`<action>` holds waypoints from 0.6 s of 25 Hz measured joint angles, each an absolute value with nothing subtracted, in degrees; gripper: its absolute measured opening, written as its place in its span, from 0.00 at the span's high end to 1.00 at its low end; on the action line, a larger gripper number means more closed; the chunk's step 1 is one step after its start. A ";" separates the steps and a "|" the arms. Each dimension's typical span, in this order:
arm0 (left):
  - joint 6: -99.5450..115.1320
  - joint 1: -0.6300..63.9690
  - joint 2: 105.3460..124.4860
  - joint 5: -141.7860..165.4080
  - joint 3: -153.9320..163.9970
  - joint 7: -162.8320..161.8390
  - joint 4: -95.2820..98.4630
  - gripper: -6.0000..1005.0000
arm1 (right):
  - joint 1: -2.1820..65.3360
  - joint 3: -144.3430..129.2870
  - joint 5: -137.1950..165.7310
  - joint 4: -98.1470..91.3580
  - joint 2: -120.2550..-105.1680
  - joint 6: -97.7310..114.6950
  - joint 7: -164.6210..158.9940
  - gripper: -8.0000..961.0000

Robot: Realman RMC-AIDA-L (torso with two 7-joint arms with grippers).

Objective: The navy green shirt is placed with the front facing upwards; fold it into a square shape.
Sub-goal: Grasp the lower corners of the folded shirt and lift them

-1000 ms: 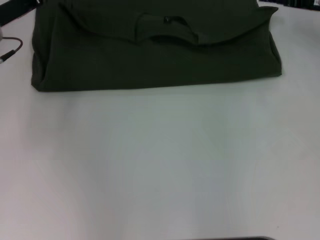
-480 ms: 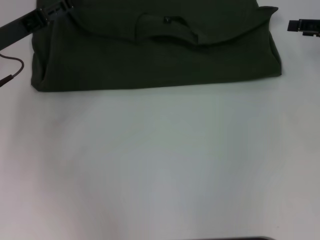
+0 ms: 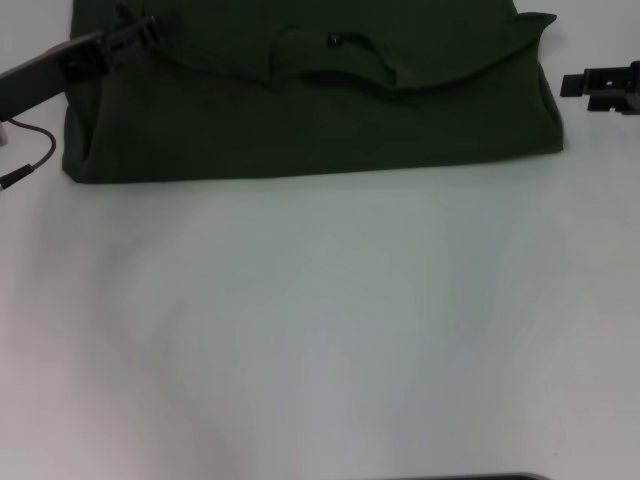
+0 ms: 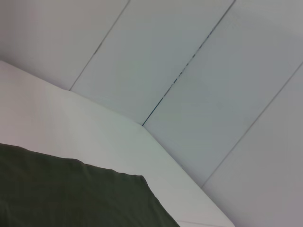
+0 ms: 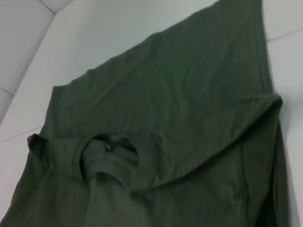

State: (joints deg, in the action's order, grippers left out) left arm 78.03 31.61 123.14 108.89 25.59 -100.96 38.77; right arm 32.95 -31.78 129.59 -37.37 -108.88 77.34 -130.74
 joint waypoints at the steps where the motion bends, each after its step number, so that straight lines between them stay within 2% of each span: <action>1: 78.04 31.60 123.16 108.89 25.70 -100.70 38.68 0.14 | 33.07 -31.89 129.65 -36.59 -108.98 76.89 -130.77 0.28; 8: 77.60 31.57 123.23 108.90 27.16 -99.71 38.80 0.14 | 34.19 -33.23 130.13 -33.87 -110.29 71.54 -130.73 0.29; 15: 77.49 31.67 123.22 108.90 27.18 -99.67 38.86 0.14 | 35.41 -34.19 130.17 -31.45 -110.62 67.93 -130.81 0.28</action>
State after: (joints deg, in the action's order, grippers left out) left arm 77.49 31.67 123.22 108.90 27.18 -99.67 38.86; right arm 35.41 -34.19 130.17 -31.45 -110.62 67.93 -130.81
